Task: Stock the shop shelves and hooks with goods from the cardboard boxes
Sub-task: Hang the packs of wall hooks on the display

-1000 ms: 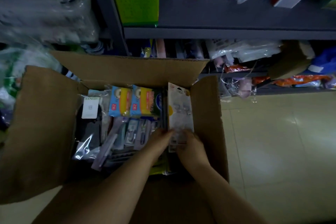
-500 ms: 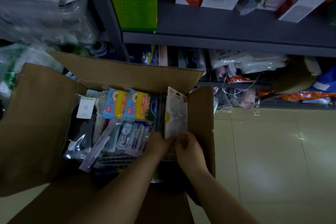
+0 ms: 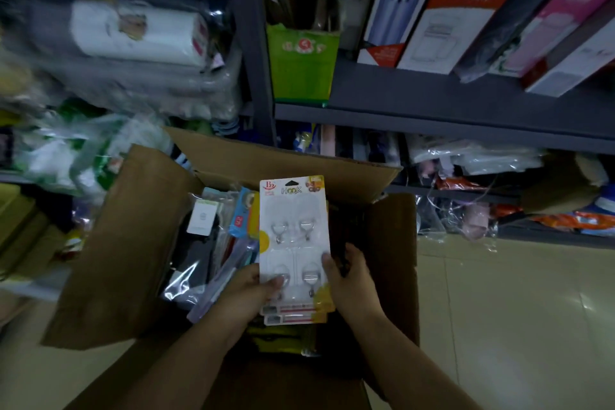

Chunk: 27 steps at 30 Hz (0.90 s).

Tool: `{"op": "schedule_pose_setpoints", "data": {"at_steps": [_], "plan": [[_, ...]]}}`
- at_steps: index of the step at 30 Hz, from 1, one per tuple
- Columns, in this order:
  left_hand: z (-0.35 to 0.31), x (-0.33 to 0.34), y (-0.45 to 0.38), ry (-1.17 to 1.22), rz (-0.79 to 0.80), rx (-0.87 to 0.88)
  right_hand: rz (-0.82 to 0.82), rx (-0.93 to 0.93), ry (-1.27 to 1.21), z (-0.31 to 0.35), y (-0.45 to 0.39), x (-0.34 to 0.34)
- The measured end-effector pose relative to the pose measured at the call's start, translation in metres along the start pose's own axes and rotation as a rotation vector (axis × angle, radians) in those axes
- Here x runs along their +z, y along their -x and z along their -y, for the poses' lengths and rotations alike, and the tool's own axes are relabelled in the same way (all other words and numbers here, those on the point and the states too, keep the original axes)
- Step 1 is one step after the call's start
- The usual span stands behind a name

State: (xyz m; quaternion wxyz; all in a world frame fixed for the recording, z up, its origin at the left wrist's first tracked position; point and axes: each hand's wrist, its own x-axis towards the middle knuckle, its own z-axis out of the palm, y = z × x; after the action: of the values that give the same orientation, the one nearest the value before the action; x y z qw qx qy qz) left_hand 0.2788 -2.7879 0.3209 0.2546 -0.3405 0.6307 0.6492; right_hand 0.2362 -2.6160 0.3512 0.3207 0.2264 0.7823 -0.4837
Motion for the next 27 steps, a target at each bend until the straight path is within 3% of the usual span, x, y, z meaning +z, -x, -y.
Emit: {"op": "schedule_pose_setpoints", "data": {"at_steps": [2, 5, 7, 10, 13, 19, 27], "plan": [[-0.007, -0.020, 0.008, 0.042, 0.027, 0.015, 0.086, 0.100, -0.059, 0.016, 0.005, 0.013], [-0.024, -0.050, 0.019, 0.077, 0.074, 0.067, 0.197, 0.144, -0.408, 0.029, 0.016, 0.026], [-0.040, -0.065, 0.028, 0.064, 0.136, 0.125, 0.212, 0.057, -0.526, 0.036, 0.024, 0.030], [-0.071, -0.077, 0.043, 0.047, 0.203, 0.210, 0.203, -0.121, -0.480, 0.056, 0.042, 0.026], [-0.107, -0.074, 0.060, -0.004, 0.244, 0.347, 0.074, -0.275, -0.483, 0.079, 0.056, 0.007], [-0.185, -0.036, 0.103, -0.055, 0.174, 0.604, -0.232, -0.533, -0.410, 0.122, 0.082, -0.081], [-0.242, 0.074, 0.149, -0.079, 0.099, 0.768, -0.346, -0.747, -0.366, 0.134, 0.112, -0.241]]}}
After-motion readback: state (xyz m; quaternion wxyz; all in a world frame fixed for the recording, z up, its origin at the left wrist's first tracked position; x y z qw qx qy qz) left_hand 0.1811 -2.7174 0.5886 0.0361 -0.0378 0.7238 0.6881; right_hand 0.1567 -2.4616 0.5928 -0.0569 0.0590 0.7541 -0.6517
